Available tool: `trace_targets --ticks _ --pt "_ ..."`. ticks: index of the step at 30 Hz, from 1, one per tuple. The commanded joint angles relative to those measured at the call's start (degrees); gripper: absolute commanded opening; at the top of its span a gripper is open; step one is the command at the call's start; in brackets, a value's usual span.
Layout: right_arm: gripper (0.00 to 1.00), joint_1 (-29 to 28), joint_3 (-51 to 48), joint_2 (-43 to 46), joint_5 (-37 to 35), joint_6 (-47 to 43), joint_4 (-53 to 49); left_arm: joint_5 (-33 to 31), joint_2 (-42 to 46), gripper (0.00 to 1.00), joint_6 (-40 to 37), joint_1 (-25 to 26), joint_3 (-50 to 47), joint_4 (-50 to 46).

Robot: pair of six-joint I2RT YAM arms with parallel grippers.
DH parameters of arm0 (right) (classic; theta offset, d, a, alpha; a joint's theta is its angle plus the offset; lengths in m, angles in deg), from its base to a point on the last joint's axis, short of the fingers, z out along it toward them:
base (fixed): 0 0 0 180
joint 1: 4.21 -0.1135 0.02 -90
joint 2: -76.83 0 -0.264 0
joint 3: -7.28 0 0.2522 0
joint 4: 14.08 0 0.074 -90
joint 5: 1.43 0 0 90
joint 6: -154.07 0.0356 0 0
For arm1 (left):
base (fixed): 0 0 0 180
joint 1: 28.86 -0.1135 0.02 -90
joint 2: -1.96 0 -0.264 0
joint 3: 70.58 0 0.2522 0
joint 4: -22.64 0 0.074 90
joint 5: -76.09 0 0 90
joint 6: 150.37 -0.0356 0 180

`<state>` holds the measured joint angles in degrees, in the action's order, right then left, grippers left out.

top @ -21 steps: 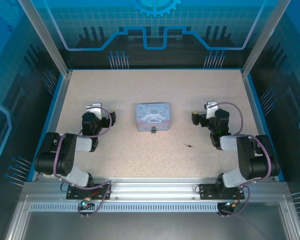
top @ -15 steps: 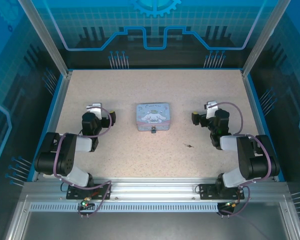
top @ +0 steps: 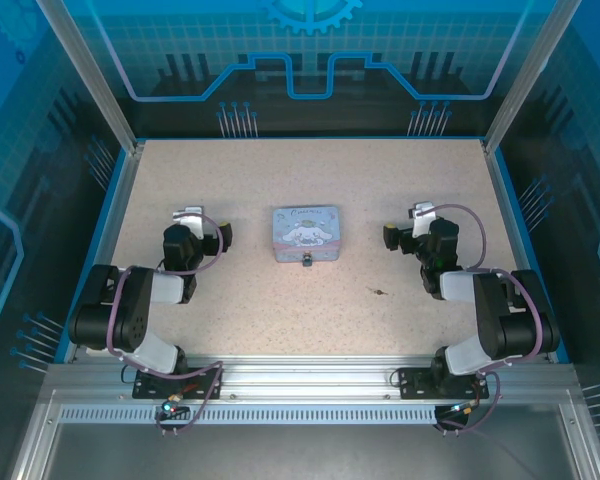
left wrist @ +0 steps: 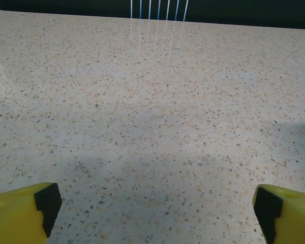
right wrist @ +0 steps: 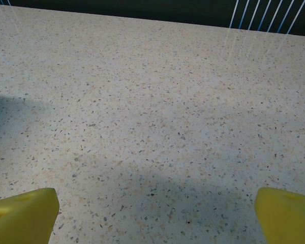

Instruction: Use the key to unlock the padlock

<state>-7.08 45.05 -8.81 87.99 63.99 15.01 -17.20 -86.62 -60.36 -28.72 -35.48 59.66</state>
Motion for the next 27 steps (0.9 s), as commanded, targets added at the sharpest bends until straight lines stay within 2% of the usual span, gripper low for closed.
trace_targets --ticks 1,18,20,21,25,27 --pt "1.0 0.54 1.04 -0.58 0.58 -0.47 -0.22 1.67 -0.04 0.99 0.19 -0.87 0.99 0.29" --pt "1.0 0.78 1.13 -0.57 1.09 -0.36 -0.4 1.71 -0.01 0.99 0.34 -0.84 1.26 -0.16" --pt "1.0 0.81 1.0 -0.34 0.43 -0.05 -0.13 5.45 0.5 0.99 -0.81 -0.86 1.52 -1.15" --pt "1.0 0.85 1.65 0.66 -1.06 0.67 -2.15 6.57 1.41 0.99 -1.47 -0.78 1.54 -1.84" --pt "1.0 0.52 5.24 8.96 -3.28 1.6 -15.2 -0.38 10.49 0.99 1.25 -0.32 2.37 -11.75" --pt "1.0 0.11 8.16 11.69 -4.85 5.09 -22.92 -2.68 14.88 0.99 3.35 -0.25 3.36 -17.63"
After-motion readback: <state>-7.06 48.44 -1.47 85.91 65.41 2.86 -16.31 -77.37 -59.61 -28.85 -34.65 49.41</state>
